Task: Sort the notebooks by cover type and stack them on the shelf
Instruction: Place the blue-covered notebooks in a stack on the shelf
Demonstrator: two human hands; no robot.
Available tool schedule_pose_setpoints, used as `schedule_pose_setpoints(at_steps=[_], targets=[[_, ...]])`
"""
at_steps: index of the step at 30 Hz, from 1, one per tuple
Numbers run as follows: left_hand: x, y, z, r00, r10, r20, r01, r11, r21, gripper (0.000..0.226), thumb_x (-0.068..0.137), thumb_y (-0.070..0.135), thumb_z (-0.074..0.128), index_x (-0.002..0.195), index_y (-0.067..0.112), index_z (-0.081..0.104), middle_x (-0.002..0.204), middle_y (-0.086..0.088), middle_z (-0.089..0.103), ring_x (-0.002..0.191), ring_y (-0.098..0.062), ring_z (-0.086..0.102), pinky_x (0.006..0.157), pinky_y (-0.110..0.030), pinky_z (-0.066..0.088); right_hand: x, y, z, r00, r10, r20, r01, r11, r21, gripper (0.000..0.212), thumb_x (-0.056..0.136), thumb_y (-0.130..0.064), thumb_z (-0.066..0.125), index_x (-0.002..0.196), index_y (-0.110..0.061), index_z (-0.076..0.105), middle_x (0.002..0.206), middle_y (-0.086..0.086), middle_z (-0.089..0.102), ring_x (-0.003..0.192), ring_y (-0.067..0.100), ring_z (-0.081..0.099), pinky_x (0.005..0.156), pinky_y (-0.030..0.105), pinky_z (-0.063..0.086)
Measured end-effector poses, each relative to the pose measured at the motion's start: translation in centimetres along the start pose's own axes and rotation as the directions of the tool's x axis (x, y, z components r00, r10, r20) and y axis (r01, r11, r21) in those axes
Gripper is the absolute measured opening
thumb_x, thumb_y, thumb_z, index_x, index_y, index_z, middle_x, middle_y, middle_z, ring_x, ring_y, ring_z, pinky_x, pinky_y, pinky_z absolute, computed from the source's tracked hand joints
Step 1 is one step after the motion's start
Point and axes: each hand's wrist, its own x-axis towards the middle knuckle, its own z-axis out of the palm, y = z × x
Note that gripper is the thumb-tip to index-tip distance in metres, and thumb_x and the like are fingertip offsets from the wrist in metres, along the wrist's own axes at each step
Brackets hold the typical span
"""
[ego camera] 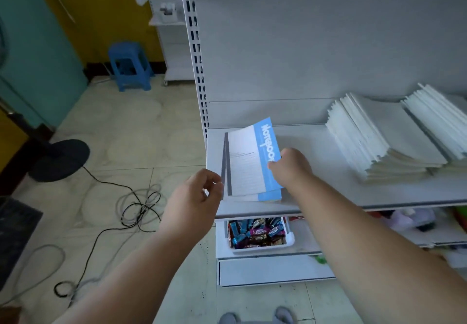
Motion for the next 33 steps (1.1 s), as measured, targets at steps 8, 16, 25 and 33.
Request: schedule_pose_setpoints(at_steps=[8, 16, 25, 33], targets=[[1.9, 1.6, 1.3, 0.983, -0.168, 0.068, 0.179, 0.961, -0.211, 0.051, 0.095, 0.044, 0.058, 0.139, 0.022, 0.047, 0.128, 0.009, 0.058, 0.095, -0.002, 0.06, 0.078, -0.025, 0.049, -3.0, 2.5, -2.5, 0.984, -0.129, -0.121, 0.174, 0.837, 0.519, 0.018, 0.097, -0.027, 0.058, 0.099, -0.01, 0.052, 0.085, 0.016, 0.057, 0.069, 0.019, 0.046, 0.059, 0.03, 0.036], [1.5, 3.0, 2.5, 0.965, -0.216, 0.149, 0.261, 0.725, -0.637, 0.012, 0.099, 0.016, 0.059, 0.109, 0.022, 0.063, 0.081, 0.009, 0.069, 0.064, -0.002, 0.064, 0.057, -0.016, 0.052, -5.5, 2.1, -3.8, 0.974, -0.226, -0.026, 0.202, 0.807, 0.555, 0.022, 0.095, -0.035, 0.06, 0.102, -0.014, 0.057, 0.088, -0.002, 0.062, 0.075, 0.012, 0.056, 0.067, 0.03, 0.044], [-2.0, 6.8, 6.0, 0.964, -0.035, 0.265, 0.189, 0.791, -0.582, 0.035, 0.099, 0.006, 0.041, 0.103, 0.031, 0.066, 0.077, 0.014, 0.069, 0.08, -0.016, 0.062, 0.062, -0.033, 0.048, -4.5, 5.0, -10.0, 0.982, 0.037, -0.186, 0.136, 0.545, 0.827, 0.02, 0.096, -0.031, 0.06, 0.095, -0.012, 0.056, 0.076, 0.0, 0.049, 0.07, 0.015, 0.045, 0.063, 0.028, 0.04], [-5.6, 16.6, 15.8, 0.955, 0.146, 0.257, 0.019, 0.838, -0.545, 0.015, 0.102, 0.011, 0.046, 0.101, 0.021, 0.058, 0.085, -0.008, 0.067, 0.066, -0.025, 0.062, 0.052, -0.039, 0.053, -5.2, 18.1, -18.2, 0.941, 0.143, -0.306, 0.198, 0.499, 0.844, 0.022, 0.091, -0.036, 0.056, 0.083, -0.016, 0.048, 0.082, 0.009, 0.053, 0.071, 0.019, 0.05, 0.061, 0.039, 0.044]])
